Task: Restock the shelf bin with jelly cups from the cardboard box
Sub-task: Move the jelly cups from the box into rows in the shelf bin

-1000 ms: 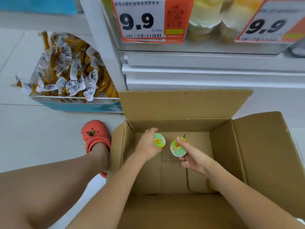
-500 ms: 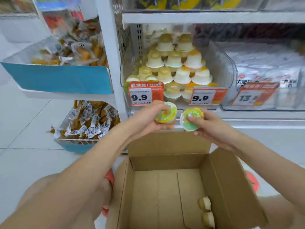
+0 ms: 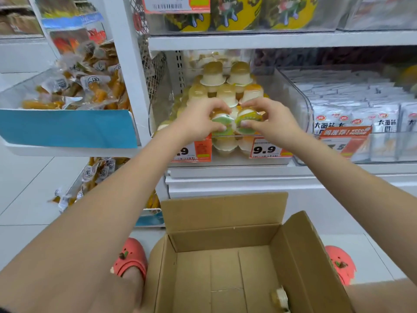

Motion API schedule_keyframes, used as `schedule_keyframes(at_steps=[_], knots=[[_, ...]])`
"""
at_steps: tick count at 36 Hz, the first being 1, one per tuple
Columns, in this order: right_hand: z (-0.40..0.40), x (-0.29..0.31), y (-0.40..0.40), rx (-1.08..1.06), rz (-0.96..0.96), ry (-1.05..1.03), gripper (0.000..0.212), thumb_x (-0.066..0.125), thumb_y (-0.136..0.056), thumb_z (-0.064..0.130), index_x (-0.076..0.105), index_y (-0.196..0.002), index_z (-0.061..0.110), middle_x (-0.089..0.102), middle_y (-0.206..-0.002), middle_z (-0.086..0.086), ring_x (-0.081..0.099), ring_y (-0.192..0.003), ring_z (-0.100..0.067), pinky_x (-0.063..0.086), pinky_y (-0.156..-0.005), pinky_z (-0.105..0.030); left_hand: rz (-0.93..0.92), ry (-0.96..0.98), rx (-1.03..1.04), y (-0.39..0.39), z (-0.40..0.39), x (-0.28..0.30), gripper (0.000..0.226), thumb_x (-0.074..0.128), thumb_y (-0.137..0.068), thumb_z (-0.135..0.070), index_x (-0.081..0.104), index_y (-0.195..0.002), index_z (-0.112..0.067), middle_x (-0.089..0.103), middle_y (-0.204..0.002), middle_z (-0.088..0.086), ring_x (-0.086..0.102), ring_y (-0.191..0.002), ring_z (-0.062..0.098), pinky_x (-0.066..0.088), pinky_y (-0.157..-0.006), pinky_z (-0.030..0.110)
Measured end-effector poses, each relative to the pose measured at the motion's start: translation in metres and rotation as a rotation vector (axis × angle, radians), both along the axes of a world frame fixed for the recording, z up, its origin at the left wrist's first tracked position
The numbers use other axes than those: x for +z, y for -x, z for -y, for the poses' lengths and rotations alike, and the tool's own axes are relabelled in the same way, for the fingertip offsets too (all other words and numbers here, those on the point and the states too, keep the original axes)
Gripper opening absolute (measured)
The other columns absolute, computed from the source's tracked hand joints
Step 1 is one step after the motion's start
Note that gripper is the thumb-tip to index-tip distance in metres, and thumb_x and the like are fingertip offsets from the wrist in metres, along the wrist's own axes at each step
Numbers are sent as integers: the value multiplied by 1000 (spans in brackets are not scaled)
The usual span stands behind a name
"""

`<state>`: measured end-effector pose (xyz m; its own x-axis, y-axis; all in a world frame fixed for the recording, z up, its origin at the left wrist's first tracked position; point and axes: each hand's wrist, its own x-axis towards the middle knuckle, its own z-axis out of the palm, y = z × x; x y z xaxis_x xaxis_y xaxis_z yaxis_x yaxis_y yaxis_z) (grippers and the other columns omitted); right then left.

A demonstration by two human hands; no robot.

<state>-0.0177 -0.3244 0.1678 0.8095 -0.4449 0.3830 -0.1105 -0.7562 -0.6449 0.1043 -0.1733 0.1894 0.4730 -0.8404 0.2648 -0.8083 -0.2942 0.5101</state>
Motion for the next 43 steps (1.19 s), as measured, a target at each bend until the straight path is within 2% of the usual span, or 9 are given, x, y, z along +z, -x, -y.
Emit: schedule_keyframes(at_steps=[2, 5, 7, 13, 18, 26, 33, 38, 43], knots=[[2, -2, 2, 25, -54, -7, 37, 75, -79, 25, 65, -115, 25, 59, -106, 14, 55, -95, -2, 36, -74, -7, -6, -65, -41, -2, -2, -7, 39, 73, -80, -18, 65, -118, -18, 62, -122, -2, 55, -112, 14, 41, -96, 25], [3, -3, 6, 67, -126, 6, 34, 73, -82, 23, 65, -115, 25, 59, -105, 10, 50, -68, 18, 34, -64, 0, 1, -57, -50, 0, -4, -9, 38, 71, -83, -22, 64, -120, -22, 60, -128, -3, 54, -116, 11, 39, -95, 21], [5, -3, 8, 86, -137, -5, 34, 73, -82, 21, 65, -114, 25, 60, -108, 6, 50, -62, 11, 36, -63, -2, 20, -49, -50, 1, -6, -7, 38, 68, -85, -25, 63, -123, -23, 59, -130, -3, 53, -117, 9, 36, -90, 16], [6, -1, 13, 119, -190, 9, 41, 76, -79, 22, 62, -116, 30, 59, -112, 3, 56, -78, -15, 51, -79, -30, 103, -62, -55, 4, -11, -9, 39, 58, -93, -27, 55, -131, -25, 56, -135, 0, 48, -125, 15, 36, -92, 19], [-1, -2, 17, 104, -174, 91, 44, 73, -81, 19, 58, -122, 25, 57, -117, 2, 53, -85, -17, 44, -78, -23, 284, 12, 27, 10, -19, -22, 34, 57, -92, -26, 61, -126, -25, 62, -127, 2, 55, -119, 21, 46, -95, 38], [-3, -8, 38, -6, -15, 49, 25, 72, -81, 7, 64, -102, 17, 60, -105, 0, 60, -88, -15, 51, -81, -24, 435, 222, 106, 19, -35, -37, 26, 60, -88, -20, 64, -112, -12, 62, -123, 4, 52, -118, 24, 36, -97, 32], [-11, -10, 45, 25, -1, 64, 33, 68, -83, 5, 62, -114, 15, 64, -103, 0, 61, -95, -13, 49, -88, -20, 468, 238, 111, 38, -38, -49, 30, 62, -80, -6, 60, -110, -6, 56, -113, 11, 47, -111, 29, 38, -90, 32], [-24, -40, 79, -76, 186, 141, 29, 58, -86, 1, 57, -113, 10, 60, -98, -5, 57, -88, -16, 48, -79, -24, 419, 349, 145, 62, -44, -62, 15, 61, -78, -2, 60, -92, -5, 54, -97, 9, 44, -99, 23, 31, -82, 22], [-35, -107, 125, 22, -91, 157, 22, 56, -87, -3, 58, -106, 6, 58, -96, 0, 47, -82, -3, 41, -76, -11, 150, 161, -20, 99, -44, -119, 23, 59, -85, -6, 54, -107, -10, 50, -109, 5, 53, -96, 21, 47, -77, 38]])
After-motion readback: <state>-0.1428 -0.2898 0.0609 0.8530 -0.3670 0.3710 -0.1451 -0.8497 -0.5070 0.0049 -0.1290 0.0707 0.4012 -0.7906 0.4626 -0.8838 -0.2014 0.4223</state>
